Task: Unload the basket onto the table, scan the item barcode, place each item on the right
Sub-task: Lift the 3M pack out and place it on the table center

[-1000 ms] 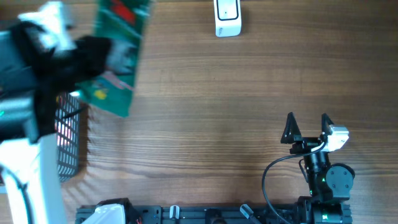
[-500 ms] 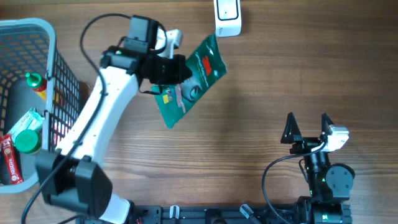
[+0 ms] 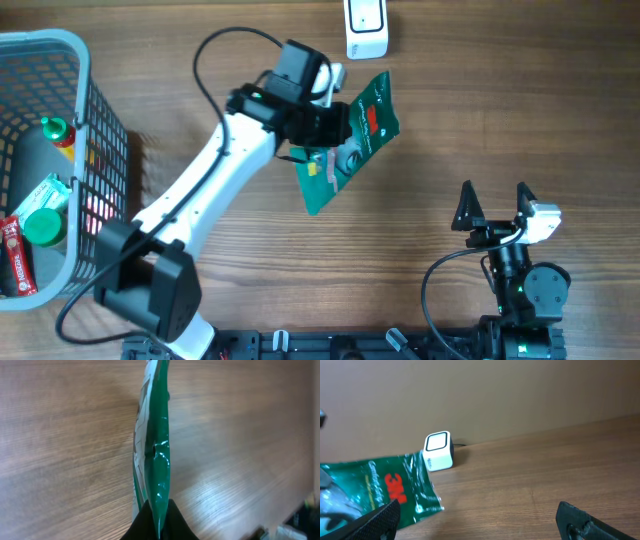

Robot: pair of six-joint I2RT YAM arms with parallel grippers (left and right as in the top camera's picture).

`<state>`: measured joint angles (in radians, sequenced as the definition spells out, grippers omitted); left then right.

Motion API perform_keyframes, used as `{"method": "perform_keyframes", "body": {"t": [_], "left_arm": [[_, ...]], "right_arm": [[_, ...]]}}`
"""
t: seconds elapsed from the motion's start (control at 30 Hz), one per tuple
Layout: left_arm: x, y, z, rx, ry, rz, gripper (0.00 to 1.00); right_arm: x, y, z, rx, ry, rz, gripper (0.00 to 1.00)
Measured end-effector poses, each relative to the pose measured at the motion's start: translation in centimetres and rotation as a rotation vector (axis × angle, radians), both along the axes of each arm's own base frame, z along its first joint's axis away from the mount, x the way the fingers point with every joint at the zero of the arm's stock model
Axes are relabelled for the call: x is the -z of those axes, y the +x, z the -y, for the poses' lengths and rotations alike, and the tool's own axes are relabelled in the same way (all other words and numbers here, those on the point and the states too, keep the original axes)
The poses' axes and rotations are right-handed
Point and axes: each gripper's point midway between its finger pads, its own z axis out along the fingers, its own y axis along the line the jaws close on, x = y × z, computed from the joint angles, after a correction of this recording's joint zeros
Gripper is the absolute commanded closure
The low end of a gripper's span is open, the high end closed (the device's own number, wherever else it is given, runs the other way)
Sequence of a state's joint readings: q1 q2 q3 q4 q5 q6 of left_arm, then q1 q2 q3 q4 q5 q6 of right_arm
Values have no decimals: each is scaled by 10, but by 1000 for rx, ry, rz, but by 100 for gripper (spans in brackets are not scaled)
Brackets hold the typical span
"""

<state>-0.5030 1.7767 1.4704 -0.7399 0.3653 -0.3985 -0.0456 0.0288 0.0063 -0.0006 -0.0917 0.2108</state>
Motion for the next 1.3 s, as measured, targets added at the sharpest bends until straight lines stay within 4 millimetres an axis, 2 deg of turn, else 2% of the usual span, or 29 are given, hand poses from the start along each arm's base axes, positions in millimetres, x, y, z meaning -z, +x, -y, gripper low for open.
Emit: {"method": "perform_keyframes", "body": {"t": [0.13, 0.33, 0.57, 0.6, 0.63, 0.73, 0.87, 0.9, 1.07, 1.1, 1.13, 1.17, 1.3], "left_arm": [[29, 0, 10, -112, 58, -71, 96], [70, -11, 30, -143, 121, -138, 96], [100, -10, 22, -173, 222, -146, 95], [101, -9, 21, -176, 228, -143, 91], [102, -9, 21, -178, 233, -141, 82], [102, -8, 20, -189, 237, -140, 72], [103, -9, 18, -193, 242, -142, 70], [103, -9, 17, -194, 247, -144, 60], [104, -11, 15, -195, 258, -150, 39], [104, -11, 15, -200, 259, -150, 21], [104, -11, 15, -198, 260, -148, 16], [104, -11, 15, -200, 259, -150, 0], [102, -10, 14, -190, 262, -139, 0]], "right_arm": [[0, 0, 0, 0, 0, 0, 0], [0, 0, 0, 0, 0, 0, 0], [0, 0, 0, 0, 0, 0, 0], [0, 0, 0, 0, 0, 0, 0], [0, 0, 0, 0, 0, 0, 0], [0, 0, 0, 0, 0, 0, 0], [0, 0, 0, 0, 0, 0, 0], [0, 0, 0, 0, 0, 0, 0], [0, 0, 0, 0, 0, 0, 0], [0, 0, 0, 0, 0, 0, 0], [0, 0, 0, 0, 0, 0, 0], [0, 0, 0, 0, 0, 0, 0], [0, 0, 0, 0, 0, 0, 0]]}}
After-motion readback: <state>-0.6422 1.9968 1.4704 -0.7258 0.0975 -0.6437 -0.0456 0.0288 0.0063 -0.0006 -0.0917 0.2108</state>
